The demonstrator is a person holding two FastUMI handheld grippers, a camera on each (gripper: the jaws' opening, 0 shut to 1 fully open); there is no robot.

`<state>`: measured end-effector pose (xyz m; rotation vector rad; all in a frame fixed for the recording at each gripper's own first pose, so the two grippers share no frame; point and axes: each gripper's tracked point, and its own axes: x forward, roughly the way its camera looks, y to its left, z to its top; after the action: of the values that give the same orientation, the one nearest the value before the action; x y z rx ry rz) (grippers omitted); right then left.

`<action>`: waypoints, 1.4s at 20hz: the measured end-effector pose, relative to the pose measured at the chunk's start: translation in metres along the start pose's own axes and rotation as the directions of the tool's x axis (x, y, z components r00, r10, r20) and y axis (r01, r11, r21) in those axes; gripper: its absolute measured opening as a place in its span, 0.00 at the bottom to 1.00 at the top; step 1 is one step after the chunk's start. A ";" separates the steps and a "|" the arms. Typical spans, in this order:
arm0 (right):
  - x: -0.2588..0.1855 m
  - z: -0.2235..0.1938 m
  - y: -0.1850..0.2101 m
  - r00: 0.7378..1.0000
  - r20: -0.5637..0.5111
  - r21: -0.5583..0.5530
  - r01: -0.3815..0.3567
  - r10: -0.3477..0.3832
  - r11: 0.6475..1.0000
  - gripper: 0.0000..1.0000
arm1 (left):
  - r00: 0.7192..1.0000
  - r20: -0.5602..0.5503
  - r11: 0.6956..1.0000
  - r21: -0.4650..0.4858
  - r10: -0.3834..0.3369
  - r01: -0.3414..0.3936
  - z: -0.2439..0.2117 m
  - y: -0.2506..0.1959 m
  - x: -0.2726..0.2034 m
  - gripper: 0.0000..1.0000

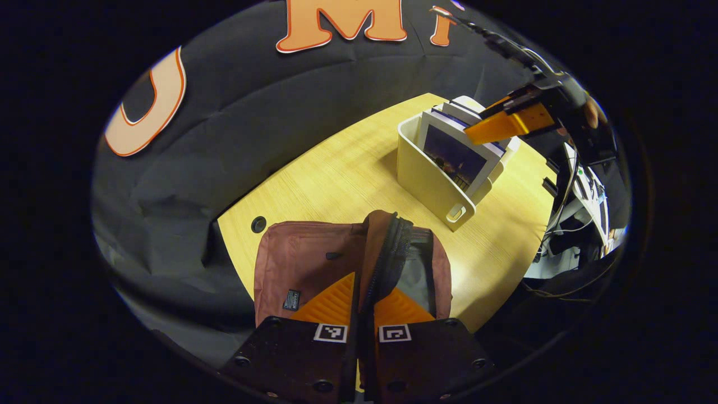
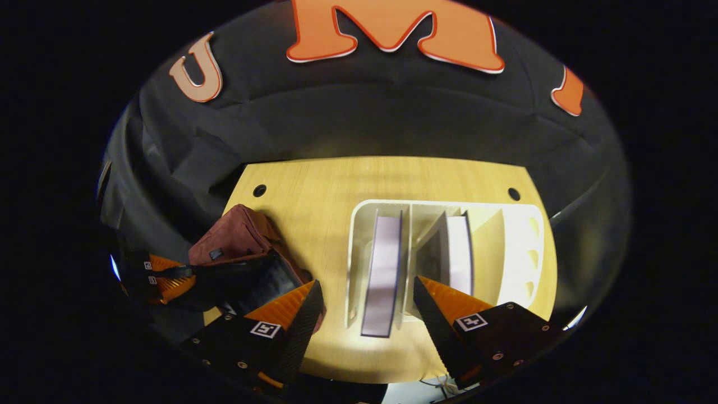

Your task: Open the schoolbag, grab two books from the bookshelf and put them into the schoolbag.

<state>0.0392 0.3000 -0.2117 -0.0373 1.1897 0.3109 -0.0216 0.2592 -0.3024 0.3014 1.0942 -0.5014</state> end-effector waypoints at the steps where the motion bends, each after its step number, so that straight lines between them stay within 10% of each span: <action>1: 0.008 0.003 -0.002 1.000 -0.030 0.001 0.002 -0.002 1.000 0.97 | 1.000 -0.002 1.000 -0.004 0.002 -0.002 0.001 0.001 0.001 0.07; 18: 0.093 -0.032 -0.033 0.926 -0.331 -0.009 0.193 -0.185 0.981 0.57 | 1.000 -0.003 0.998 -0.056 -0.016 0.015 -0.002 0.003 0.015 0.07; 28: 0.027 -0.013 -0.024 0.954 -0.286 0.107 0.127 -0.092 0.986 0.41 | 1.000 -0.003 0.998 -0.054 -0.022 0.022 -0.014 0.001 0.017 0.07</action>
<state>0.0425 0.2802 -0.2442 -0.0397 1.4807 0.1350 -0.0255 0.2620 -0.3240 0.2435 1.1135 -0.4907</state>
